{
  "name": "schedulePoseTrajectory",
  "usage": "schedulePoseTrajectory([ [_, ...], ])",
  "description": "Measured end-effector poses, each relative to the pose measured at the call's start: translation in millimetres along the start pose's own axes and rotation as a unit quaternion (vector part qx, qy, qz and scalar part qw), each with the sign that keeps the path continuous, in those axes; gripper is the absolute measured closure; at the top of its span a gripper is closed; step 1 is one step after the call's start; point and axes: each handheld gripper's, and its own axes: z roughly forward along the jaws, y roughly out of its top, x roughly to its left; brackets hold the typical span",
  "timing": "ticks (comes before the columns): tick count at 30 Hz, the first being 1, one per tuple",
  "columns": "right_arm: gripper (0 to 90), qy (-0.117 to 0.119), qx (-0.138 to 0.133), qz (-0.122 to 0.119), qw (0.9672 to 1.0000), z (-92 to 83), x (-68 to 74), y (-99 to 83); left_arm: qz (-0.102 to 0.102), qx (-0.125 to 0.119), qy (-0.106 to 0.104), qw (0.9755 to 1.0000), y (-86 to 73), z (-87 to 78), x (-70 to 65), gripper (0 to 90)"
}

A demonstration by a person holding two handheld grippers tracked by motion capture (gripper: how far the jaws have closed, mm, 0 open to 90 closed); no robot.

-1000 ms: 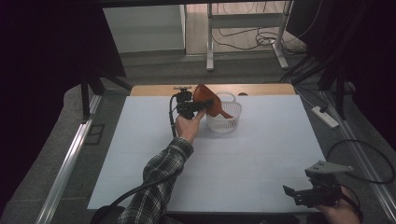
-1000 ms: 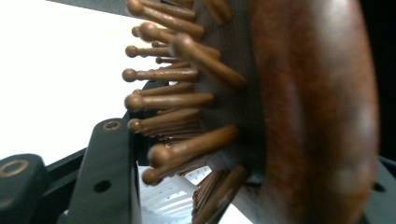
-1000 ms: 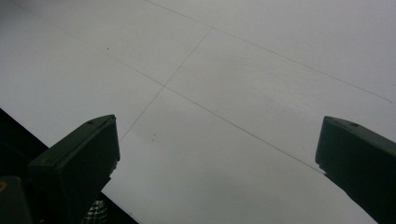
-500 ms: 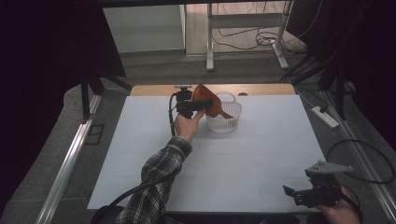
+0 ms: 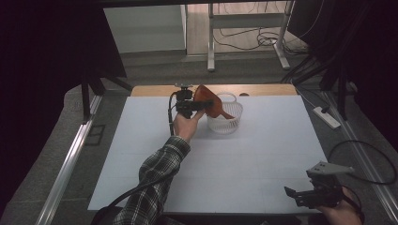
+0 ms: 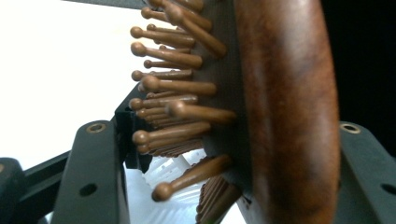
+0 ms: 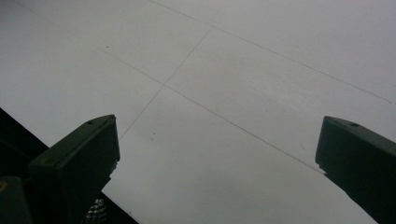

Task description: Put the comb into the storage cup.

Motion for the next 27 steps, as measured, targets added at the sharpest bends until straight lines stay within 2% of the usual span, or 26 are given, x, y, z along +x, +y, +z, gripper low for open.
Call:
schedulePoseTrajectory([
  [17,0.0,-0.002,-0.004,0.002,1.0000,-0.8,-0.2,-0.3,0.044,0.016,0.023,0.9986,6.7,-9.2,-7.0,28.2],
  [27,0.0,-0.006,-0.001,0.001,1.0000,-0.3,0.4,-0.1,0.079,0.022,0.043,0.9957,7.3,-17.3,-9.2,20.7],
])
